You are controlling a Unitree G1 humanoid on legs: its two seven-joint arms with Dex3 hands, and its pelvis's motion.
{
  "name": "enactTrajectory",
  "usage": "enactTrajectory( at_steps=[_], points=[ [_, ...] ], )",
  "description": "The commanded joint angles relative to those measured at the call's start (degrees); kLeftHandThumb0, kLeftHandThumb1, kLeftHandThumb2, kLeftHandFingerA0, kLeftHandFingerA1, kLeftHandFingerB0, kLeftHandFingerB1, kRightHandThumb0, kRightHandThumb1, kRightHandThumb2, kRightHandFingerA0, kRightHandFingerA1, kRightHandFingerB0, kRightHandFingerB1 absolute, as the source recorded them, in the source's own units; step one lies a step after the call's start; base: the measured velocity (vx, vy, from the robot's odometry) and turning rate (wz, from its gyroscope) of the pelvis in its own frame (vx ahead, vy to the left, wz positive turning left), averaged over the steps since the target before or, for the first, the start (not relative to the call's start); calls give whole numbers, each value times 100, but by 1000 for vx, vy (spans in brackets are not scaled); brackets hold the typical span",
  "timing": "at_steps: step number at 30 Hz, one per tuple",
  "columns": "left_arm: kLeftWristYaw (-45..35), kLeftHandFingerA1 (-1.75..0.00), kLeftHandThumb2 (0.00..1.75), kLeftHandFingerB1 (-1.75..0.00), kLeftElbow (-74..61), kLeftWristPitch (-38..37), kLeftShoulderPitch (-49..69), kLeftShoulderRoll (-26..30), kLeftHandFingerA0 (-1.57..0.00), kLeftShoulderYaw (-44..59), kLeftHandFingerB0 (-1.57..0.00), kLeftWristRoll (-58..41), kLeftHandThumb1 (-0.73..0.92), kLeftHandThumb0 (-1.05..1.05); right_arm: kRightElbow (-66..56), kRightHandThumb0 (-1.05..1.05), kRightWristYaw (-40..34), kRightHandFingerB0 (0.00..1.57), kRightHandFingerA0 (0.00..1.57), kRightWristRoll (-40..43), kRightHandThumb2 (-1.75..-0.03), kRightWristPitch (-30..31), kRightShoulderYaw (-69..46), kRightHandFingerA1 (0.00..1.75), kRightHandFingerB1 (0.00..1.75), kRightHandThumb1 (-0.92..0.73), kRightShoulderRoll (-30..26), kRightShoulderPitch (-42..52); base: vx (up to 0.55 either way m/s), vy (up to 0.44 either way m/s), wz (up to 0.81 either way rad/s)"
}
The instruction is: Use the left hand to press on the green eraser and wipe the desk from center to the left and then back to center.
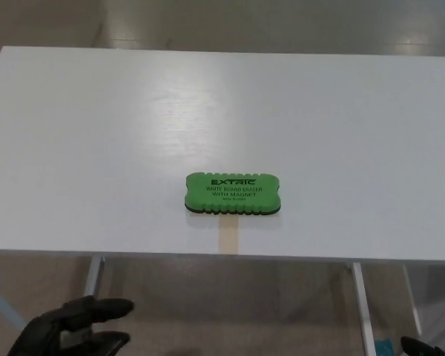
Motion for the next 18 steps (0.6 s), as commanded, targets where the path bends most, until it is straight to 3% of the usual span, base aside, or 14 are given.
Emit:
enactTrajectory(
  at_steps=[1,10,18],
  points=[
    [-2781,-46,63,-46,-2965,1028,765,732,-82,-1374,-85,-1321,77,-18,117,-23,-123,55,63,85,-60,-190,-47,49,44,-68,51,29,0,0,0],
    [-2570,-50,64,-50,-4648,1506,805,1016,-87,-1957,-87,-1574,80,-18,148,-22,-13,57,64,125,-60,-216,-72,49,45,-68,36,13,0,0,0],
    [-2375,-50,64,-51,-5528,1915,113,1122,-86,-2031,-88,-1779,81,-20,166,-23,-16,57,63,112,-59,-105,-67,49,45,-67,26,-81,0,0,0]
  ],
)
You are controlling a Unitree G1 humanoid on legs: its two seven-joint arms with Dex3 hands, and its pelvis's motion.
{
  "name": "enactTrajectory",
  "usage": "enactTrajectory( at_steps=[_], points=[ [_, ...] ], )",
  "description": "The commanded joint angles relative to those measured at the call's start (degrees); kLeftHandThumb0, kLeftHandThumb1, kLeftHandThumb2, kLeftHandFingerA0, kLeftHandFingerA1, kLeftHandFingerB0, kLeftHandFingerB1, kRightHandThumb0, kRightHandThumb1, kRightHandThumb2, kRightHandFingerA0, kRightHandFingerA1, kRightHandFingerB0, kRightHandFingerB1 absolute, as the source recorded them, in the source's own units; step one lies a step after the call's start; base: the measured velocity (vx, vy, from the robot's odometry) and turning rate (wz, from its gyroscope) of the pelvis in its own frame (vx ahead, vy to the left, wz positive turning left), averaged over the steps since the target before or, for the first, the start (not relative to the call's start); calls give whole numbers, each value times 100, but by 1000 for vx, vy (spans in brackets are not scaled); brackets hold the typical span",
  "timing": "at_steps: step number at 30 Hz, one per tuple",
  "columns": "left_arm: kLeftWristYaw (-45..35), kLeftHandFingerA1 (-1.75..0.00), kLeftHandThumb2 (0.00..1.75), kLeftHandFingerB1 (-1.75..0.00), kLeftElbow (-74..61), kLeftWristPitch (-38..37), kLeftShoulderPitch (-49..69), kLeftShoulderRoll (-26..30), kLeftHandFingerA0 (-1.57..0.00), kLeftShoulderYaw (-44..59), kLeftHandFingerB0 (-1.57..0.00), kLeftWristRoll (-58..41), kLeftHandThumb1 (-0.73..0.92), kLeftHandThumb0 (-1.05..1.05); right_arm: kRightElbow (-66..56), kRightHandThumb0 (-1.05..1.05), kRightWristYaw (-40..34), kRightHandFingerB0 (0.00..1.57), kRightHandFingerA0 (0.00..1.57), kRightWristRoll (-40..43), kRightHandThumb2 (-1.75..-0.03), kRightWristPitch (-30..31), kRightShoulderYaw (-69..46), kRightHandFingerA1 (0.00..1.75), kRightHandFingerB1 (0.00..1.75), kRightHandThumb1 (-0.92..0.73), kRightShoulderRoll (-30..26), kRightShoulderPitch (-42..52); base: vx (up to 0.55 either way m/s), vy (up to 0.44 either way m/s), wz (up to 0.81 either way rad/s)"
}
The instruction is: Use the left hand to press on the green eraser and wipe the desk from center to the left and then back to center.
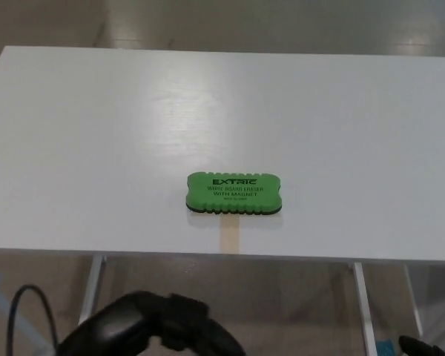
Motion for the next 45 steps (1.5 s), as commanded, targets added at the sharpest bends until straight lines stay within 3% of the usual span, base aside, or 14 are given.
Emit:
enactTrajectory(
  at_steps=[1,7,15,31,45],
  points=[
    [-755,-50,64,-51,-1419,1147,-503,307,-87,-327,-88,-976,81,-20,150,-23,-89,57,62,59,-59,-110,-21,48,45,-67,18,-31,0,0,0],
    [309,-54,64,-52,-1131,1369,-1143,-367,-95,28,-89,-555,77,-20,180,-22,-242,60,63,-56,-59,-195,68,48,46,-66,-3,54,0,0,0],
    [955,-53,66,-56,-226,1877,-2521,-1067,-93,267,-90,59,81,-28,204,-23,-91,60,63,71,-59,-223,19,48,46,-67,7,29,0,0,0],
    [2080,-52,66,-51,2697,1486,-4316,-1709,-96,-6,-92,1674,80,-22,147,-24,135,61,61,227,-60,-316,-82,49,47,-67,60,61,0,0,0],
    [2675,-52,67,-64,4549,1035,-4944,-2038,-97,-213,-94,2319,83,-18,215,-23,-33,62,62,77,-60,-399,19,49,48,-68,46,105,0,0,0]
  ],
)
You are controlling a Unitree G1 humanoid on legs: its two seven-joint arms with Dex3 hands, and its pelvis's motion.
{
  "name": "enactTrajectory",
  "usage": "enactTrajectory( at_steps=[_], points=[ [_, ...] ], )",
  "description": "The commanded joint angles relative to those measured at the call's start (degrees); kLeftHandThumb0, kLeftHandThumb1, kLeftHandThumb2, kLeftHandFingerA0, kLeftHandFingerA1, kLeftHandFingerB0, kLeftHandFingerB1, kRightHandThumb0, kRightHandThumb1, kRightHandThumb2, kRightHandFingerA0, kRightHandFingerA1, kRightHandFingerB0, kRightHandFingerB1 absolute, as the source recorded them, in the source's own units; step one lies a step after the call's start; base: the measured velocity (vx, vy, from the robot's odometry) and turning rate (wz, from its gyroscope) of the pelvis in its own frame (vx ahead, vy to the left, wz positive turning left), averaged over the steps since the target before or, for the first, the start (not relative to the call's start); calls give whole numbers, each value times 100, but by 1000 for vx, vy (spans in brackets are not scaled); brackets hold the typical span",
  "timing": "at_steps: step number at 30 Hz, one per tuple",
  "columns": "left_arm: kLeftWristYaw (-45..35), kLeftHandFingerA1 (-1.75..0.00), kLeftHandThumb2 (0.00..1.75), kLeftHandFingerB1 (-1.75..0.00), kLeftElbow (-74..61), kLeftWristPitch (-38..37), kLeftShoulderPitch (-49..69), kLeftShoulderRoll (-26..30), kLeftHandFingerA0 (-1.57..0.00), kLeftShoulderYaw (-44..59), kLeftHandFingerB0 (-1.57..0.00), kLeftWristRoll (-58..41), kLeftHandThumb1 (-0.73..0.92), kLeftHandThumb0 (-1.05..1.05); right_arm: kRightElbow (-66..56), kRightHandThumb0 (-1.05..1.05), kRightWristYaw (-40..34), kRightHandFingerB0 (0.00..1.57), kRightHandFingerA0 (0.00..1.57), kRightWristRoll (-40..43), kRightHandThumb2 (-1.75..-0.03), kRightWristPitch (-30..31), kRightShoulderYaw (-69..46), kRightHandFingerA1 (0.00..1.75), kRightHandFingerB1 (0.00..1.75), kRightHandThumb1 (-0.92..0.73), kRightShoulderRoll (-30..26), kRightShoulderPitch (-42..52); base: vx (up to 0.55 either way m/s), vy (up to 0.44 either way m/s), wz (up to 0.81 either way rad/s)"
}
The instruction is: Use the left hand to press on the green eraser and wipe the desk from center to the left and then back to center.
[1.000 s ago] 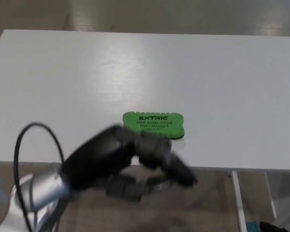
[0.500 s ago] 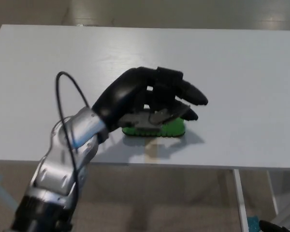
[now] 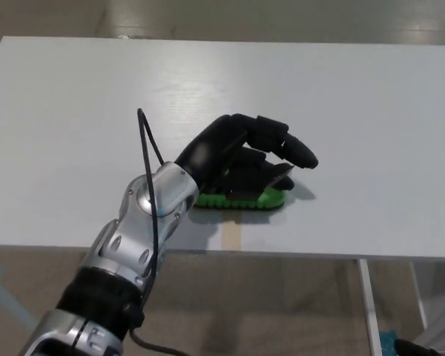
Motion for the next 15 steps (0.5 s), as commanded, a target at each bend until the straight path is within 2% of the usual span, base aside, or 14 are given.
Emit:
enactTrajectory(
  at_steps=[1,7,15],
  points=[
    [342,-52,67,-64,403,-281,-170,-101,-97,-47,-94,399,83,-18,42,-23,-63,62,62,3,-60,-110,19,49,48,-68,-6,67,0,0,0],
    [435,-52,67,-71,823,-314,-379,-186,-98,-2,-94,481,83,-16,51,-23,-120,63,63,-32,-60,-103,65,49,48,-68,-11,64,0,0,0],
    [348,-56,71,-86,1537,-389,-774,-401,-98,553,-95,56,81,-12,43,-24,6,65,64,60,-60,-86,38,50,50,-68,20,56,0,0,0]
  ],
)
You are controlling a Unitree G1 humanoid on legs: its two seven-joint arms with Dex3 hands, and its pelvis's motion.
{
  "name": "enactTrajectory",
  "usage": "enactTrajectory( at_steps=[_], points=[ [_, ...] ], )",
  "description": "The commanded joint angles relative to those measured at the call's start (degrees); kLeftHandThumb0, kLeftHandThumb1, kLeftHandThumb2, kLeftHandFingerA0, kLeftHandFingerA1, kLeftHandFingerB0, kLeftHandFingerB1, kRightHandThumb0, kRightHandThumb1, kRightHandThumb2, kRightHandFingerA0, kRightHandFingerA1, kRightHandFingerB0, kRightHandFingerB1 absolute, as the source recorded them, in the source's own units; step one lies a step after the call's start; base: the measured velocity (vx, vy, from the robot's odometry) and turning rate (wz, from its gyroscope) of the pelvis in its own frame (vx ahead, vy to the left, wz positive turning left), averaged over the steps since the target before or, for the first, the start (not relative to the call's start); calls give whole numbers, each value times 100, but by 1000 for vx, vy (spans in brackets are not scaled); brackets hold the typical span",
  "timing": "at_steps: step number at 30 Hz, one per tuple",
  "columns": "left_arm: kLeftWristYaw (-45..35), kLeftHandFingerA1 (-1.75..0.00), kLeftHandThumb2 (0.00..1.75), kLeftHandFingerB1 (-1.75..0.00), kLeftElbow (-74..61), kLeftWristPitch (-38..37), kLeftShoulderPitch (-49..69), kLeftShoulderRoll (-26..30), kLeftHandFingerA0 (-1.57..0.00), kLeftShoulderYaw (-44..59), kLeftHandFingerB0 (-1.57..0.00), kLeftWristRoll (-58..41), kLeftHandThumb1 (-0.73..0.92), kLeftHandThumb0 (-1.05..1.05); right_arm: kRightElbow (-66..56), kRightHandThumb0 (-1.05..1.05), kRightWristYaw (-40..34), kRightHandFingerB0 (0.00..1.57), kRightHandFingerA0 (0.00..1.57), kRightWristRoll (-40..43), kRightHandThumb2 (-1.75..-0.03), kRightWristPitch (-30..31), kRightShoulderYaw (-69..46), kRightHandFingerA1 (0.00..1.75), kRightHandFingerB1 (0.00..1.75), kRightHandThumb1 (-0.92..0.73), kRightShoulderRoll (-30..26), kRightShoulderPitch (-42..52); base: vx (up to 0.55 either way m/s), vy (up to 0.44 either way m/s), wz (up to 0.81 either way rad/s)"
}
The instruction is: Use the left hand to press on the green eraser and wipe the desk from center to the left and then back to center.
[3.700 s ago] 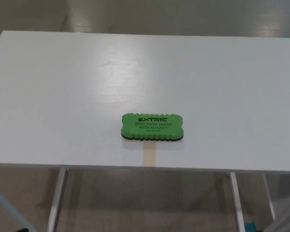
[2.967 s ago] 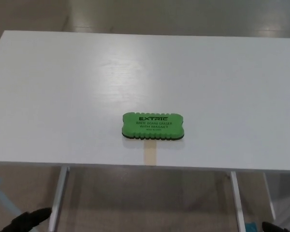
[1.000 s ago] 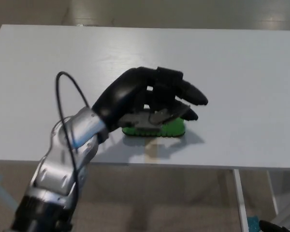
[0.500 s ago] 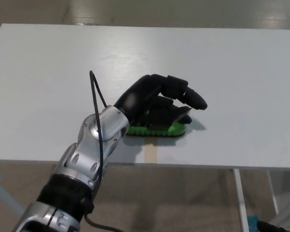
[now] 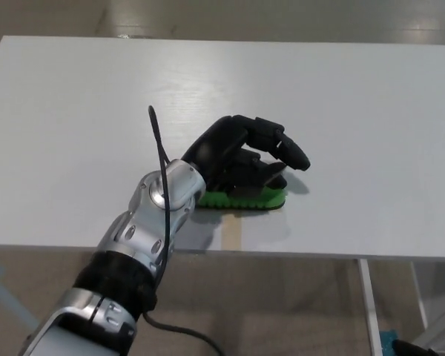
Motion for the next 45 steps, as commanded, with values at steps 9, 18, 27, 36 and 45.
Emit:
enactTrajectory(
  at_steps=[9,18,27,36,45],
  points=[
    [-133,-61,73,-93,634,-121,-497,-408,-101,973,-94,-549,80,-13,19,-23,39,66,64,58,-60,10,-2,49,49,-68,14,-6,0,0,0],
    [-620,-62,72,-100,738,438,-581,-655,-102,1747,-91,-1184,79,-14,26,-22,55,68,68,82,-60,113,-19,52,51,-68,29,-39,0,0,0],
    [-558,-63,73,-95,769,213,-445,-581,-101,1520,-94,-876,79,-14,18,-24,80,67,68,90,-60,151,-34,51,51,-67,34,-46,0,0,0],
    [-492,-64,73,-92,1086,-61,-334,-396,-99,1313,-95,-696,79,-14,9,-25,103,67,65,106,-60,159,-47,48,50,-69,37,-73,0,0,0],
    [-284,-64,71,-94,1289,-359,-231,-135,-98,1051,-93,-404,82,-14,-9,-24,133,68,67,96,-60,171,-41,50,50,-68,41,-81,0,0,0]
  ],
)
